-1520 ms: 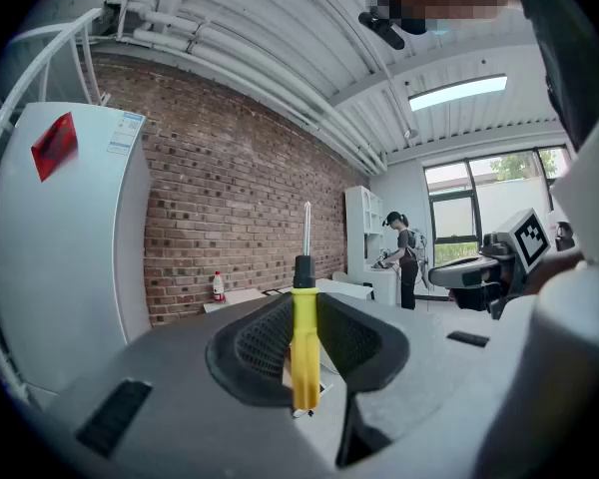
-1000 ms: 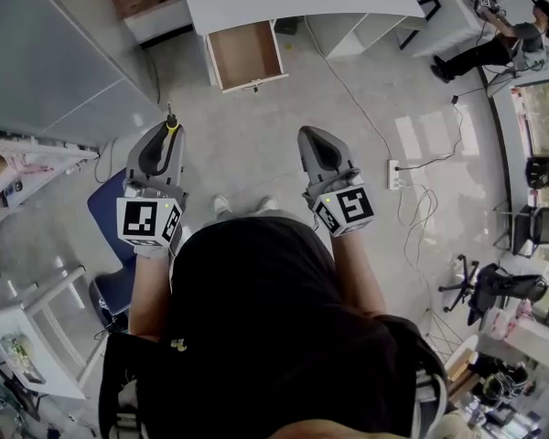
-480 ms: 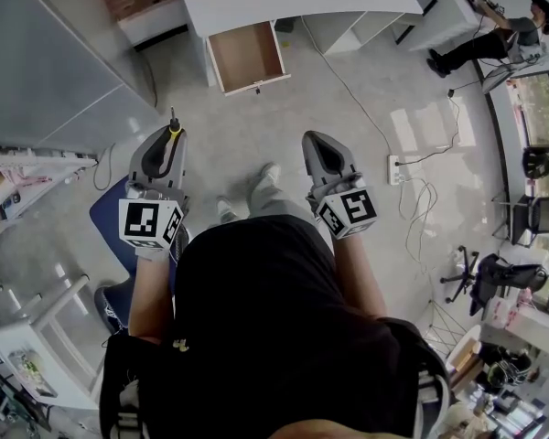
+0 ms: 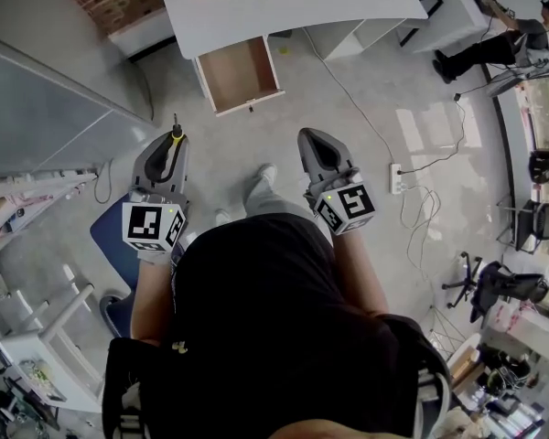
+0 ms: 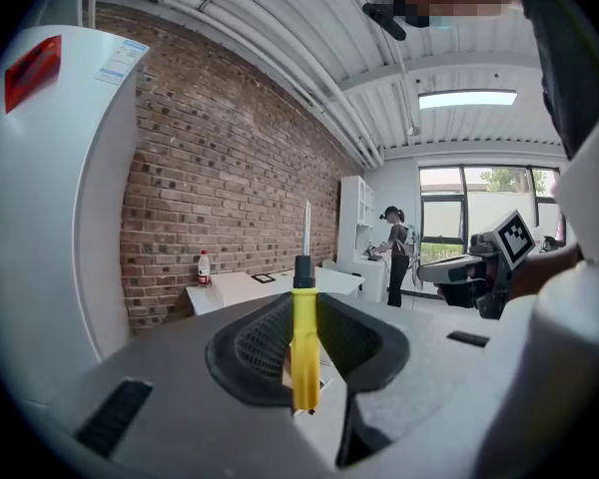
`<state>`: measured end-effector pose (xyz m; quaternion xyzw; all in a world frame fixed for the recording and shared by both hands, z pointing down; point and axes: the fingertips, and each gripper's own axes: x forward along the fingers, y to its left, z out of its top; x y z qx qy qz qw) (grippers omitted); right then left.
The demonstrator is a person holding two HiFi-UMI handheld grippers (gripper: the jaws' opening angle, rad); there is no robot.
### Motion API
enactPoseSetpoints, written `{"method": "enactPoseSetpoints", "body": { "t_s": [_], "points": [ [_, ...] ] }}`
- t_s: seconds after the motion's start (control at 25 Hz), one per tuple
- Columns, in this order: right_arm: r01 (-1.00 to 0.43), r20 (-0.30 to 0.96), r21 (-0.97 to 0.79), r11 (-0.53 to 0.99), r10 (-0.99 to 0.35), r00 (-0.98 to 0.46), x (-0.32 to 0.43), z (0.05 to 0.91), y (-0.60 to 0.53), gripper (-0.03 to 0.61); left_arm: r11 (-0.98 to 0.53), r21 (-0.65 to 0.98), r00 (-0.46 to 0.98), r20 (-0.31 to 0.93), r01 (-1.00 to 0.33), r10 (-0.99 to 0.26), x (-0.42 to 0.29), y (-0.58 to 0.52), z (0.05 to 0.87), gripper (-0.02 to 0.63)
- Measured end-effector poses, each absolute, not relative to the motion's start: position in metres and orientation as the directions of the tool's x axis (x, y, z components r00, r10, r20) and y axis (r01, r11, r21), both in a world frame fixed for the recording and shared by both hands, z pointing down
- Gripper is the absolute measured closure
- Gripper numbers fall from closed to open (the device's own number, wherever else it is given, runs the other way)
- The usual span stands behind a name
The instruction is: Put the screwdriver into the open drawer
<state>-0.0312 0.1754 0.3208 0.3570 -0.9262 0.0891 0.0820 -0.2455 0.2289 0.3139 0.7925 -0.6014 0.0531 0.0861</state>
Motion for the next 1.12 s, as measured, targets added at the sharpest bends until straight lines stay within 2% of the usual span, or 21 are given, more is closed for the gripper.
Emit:
{"method": "enactPoseSetpoints", "body": {
  "t_s": [0.64,1.12],
  "points": [
    [-0.675,0.227,-0.125,0.727,-0.642,-0.733,0.053,0.328,0.04,0.566,-0.301,0.04,0.301,0.238,-0.953,-0.923,-0.16,0.07,0.313,0.54],
    [-0.759,0.273,-0.165,0.63,-0.71,-0.649,0.064,0.343,-0.001,0.566,-0.458,0.037,0.44,0.357,-0.888,-0.824,-0.133,-0.001,0.347,0.54]
  ]
}}
